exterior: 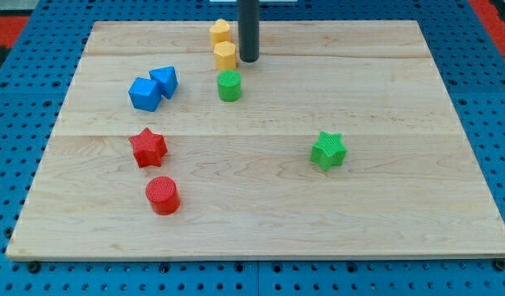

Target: Move your arm at the bottom right side of the board

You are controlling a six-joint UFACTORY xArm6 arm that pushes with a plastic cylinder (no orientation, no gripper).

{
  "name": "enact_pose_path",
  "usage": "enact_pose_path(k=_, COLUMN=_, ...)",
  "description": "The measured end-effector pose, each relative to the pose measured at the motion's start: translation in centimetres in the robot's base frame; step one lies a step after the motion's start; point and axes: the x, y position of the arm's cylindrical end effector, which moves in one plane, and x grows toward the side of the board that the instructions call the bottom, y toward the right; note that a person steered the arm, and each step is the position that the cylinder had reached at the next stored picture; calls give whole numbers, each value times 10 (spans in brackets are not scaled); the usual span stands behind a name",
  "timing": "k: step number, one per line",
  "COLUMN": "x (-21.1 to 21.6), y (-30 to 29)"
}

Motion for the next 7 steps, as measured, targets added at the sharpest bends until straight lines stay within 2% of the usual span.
enact_pose_path(k=2, x=4, y=90)
enact_pose_path(k=3, x=4, y=95)
enact_pose_path(k=4, x=26, y=134)
enact_pose_path(k=5, x=41, y=208)
enact_pose_path(k=6, x=66, y=247)
enact_pose_path(k=7, x=155, y=335)
